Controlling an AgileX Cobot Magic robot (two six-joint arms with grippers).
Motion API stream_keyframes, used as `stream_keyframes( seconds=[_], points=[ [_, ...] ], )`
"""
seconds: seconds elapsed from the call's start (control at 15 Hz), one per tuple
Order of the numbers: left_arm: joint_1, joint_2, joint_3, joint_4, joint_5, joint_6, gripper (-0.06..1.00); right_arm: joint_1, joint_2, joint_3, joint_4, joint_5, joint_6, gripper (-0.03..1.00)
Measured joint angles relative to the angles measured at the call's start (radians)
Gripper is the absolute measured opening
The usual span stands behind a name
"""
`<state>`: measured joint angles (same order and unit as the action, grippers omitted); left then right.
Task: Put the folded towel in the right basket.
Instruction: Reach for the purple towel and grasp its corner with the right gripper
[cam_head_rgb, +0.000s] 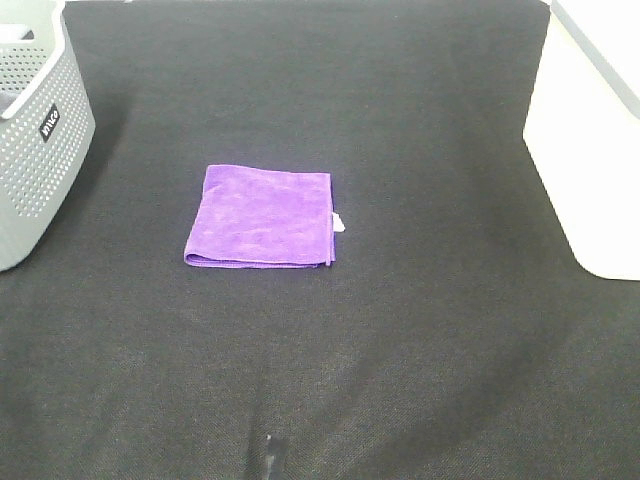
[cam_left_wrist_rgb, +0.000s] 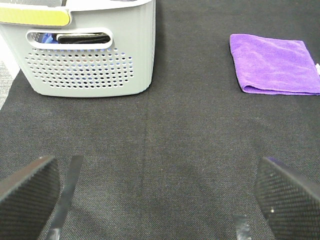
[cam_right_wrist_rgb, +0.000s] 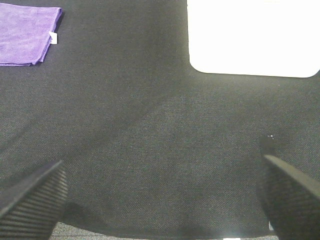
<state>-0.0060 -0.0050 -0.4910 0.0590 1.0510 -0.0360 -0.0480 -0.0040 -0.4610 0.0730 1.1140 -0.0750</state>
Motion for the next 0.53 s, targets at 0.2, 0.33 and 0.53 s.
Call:
stream_keyframes(
  seconds=[0.2, 0.33, 0.53],
  points=[
    [0.0, 0.0, 0.0, 0.0, 0.0, 0.0, 0.99, 0.0, 0.0, 0.0, 0.0, 0.0, 0.0, 0.97],
    [0.0, 0.0, 0.0, 0.0, 0.0, 0.0, 0.99, 0.0, 0.0, 0.0, 0.0, 0.0, 0.0, 0.97],
    [0.0, 0.0, 0.0, 0.0, 0.0, 0.0, 0.99, 0.0, 0.0, 0.0, -0.001, 0.0, 0.0, 0.97]
  ],
)
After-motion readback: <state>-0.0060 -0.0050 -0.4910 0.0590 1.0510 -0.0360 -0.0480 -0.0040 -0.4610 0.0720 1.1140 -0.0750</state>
